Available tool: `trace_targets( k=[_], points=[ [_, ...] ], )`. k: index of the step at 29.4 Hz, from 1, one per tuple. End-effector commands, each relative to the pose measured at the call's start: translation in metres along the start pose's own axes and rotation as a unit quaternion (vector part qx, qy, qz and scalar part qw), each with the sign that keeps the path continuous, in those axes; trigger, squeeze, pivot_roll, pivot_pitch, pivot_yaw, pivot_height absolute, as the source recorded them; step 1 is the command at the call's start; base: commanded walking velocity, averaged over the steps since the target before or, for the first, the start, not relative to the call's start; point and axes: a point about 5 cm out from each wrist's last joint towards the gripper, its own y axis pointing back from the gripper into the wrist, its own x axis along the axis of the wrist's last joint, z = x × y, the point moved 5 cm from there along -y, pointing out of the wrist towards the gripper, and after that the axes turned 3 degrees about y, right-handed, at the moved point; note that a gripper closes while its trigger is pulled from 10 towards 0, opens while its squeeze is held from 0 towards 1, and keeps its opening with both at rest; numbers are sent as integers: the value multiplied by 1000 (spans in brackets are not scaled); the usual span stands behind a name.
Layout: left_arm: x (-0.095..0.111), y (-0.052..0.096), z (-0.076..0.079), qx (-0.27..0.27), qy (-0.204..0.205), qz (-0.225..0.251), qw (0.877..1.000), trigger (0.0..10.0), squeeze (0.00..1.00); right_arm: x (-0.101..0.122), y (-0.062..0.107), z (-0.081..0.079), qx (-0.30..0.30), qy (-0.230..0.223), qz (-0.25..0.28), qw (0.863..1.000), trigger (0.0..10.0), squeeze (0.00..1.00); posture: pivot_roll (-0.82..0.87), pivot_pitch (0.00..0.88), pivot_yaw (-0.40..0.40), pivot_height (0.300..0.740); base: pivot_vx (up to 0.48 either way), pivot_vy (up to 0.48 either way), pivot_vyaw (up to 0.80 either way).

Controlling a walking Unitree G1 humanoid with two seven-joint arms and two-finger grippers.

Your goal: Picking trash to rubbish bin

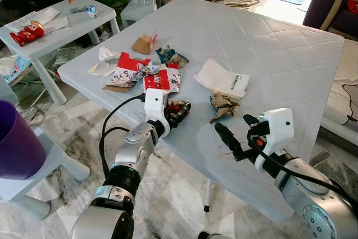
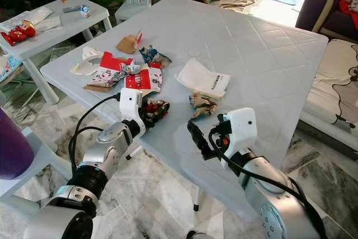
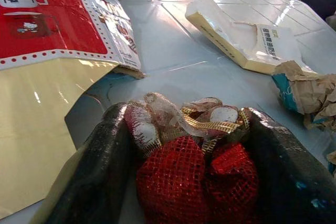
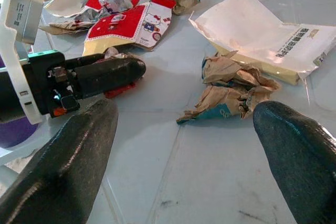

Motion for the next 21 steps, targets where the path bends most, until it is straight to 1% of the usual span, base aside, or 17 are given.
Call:
trace_targets(
  k=[1, 6, 10, 12, 13, 18, 19, 21],
  points=[
    [-5, 0, -2, 1, -3, -11, 1000, 0, 0, -1, -2, -1, 4, 0, -3, 1000, 10000, 0, -133, 103, -15, 740, 0, 0, 0],
    [-1, 1, -5, 2, -6, -1, 1000, 0, 0, 0, -7, -2, 7, 9, 3, 1000, 10000, 0, -123, 87, -17, 740, 0, 0, 0],
    [2, 3, -7, 4, -5, 11, 1000, 0, 0, 1, -10, -1, 7, 27, 6, 1000, 10000, 0, -116, 84, -17, 740, 0, 0, 0],
    [5, 4, -7, 5, -5, 20, 1000, 0, 0, 1, -13, 0, 3, 46, 8, 999, 10000, 0, -108, 80, -18, 740, 0, 0, 0],
    [5, 5, -7, 5, -4, 24, 1000, 0, 0, 1, -14, 1, -1, 58, 11, 998, 10000, 0, -103, 77, -18, 740, 0, 0, 0],
    [10, 11, -7, 9, -3, 50, 999, 0, 0, 1, -23, 9, -19, 73, 17, 997, 10000, 0, -76, 71, -19, 740, 0, 0, 0],
    [12, 13, -7, 14, -3, 58, 998, 0, 0, 1, -26, 12, -26, 84, 20, 996, 10000, 0, -73, 71, -19, 740, 0, 0, 0],
    [18, 20, -6, 20, -4, 80, 997, 0, 0, 2, -33, 19, -40, 90, 27, 995, 10000, 0, -53, 70, -18, 740, 0, 0, 0]
  ],
)
